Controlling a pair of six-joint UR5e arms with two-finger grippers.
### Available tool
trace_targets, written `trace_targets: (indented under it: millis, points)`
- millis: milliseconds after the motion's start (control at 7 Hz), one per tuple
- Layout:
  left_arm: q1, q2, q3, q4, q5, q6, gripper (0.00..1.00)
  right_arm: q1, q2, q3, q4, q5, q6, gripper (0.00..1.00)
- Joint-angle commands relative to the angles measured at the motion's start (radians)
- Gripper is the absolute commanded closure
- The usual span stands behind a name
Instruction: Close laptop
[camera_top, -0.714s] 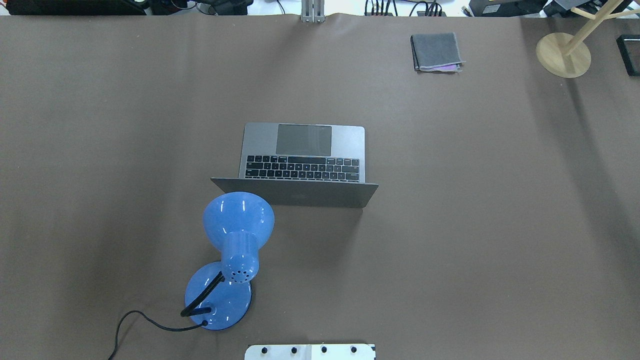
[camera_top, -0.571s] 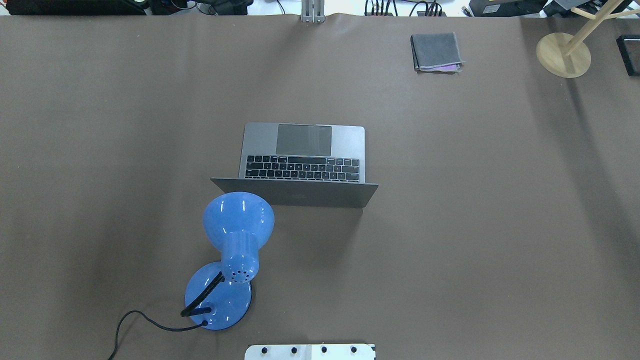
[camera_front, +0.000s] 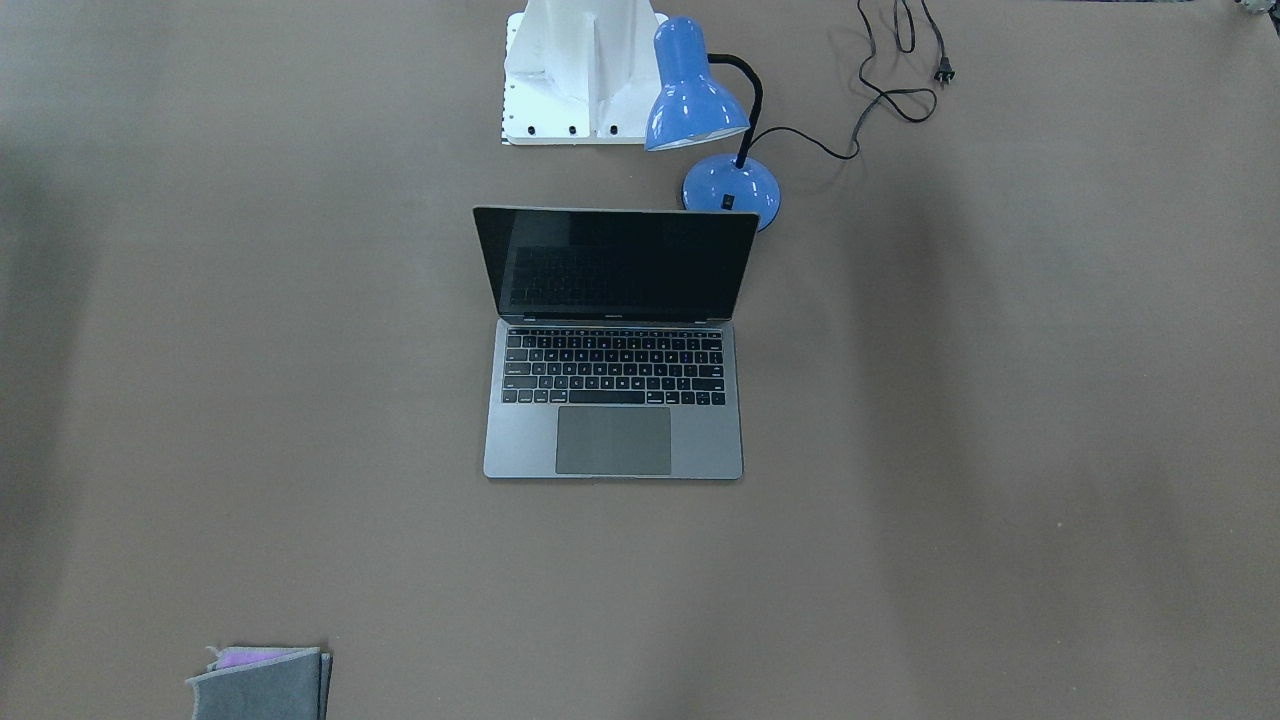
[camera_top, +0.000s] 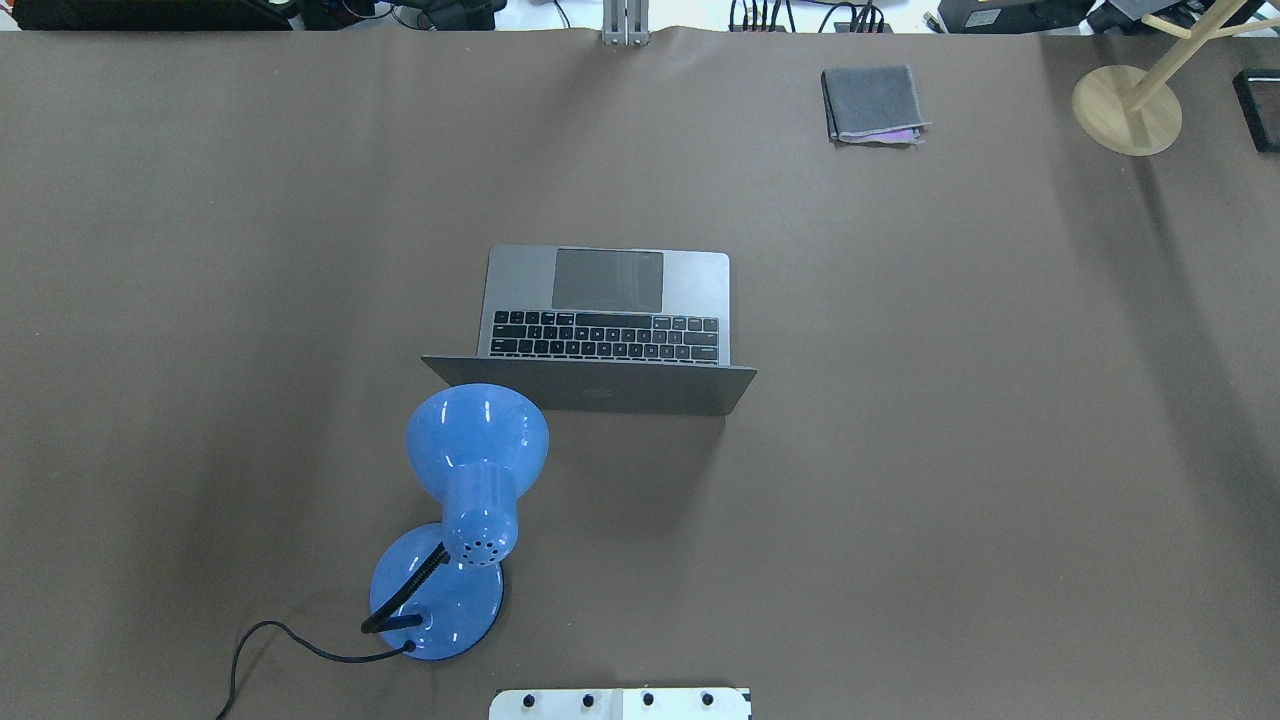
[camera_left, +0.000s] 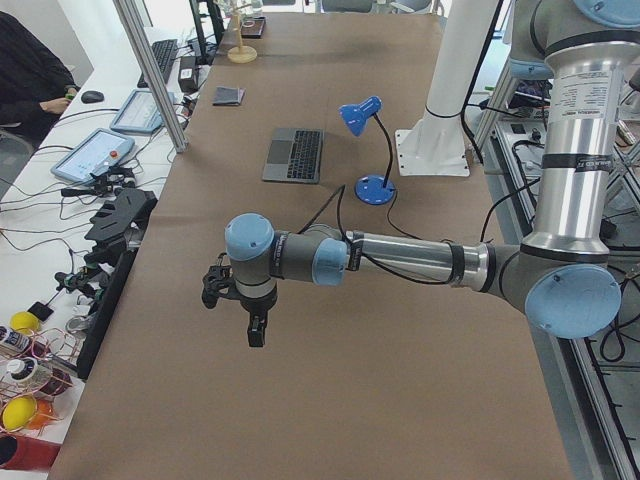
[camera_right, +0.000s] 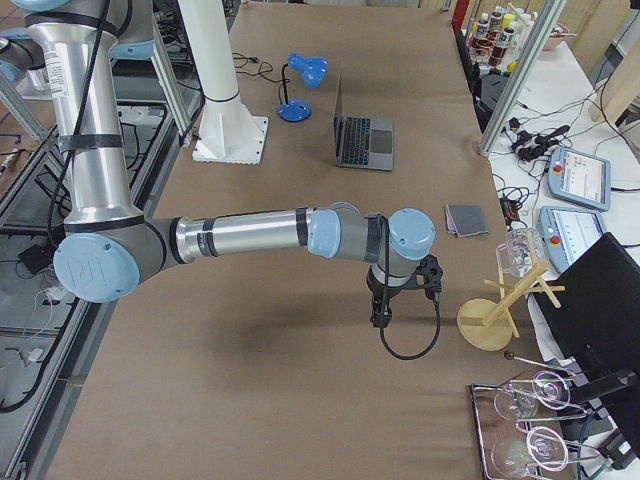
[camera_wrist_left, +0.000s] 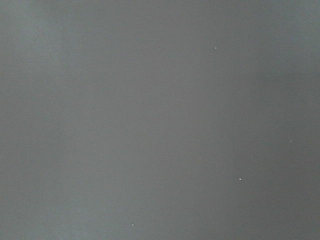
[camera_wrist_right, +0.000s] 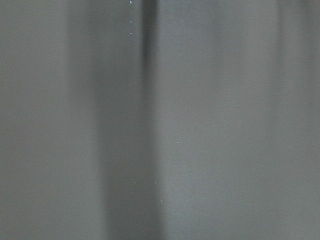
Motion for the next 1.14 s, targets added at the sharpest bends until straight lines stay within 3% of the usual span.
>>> trace_targets:
  millis: [0,1000]
  points:
    - [0.0,0.0,0.001,0.0,0.0,0.0,0.02,0.0,0.002,0.0,0.0,0.0,0.003,0.0]
    - [0.003,-0.038,-0.028,0.004,-0.002,-0.005,0.02,-0.005,0.017,-0.001,0.0,0.002,0.012,0.0]
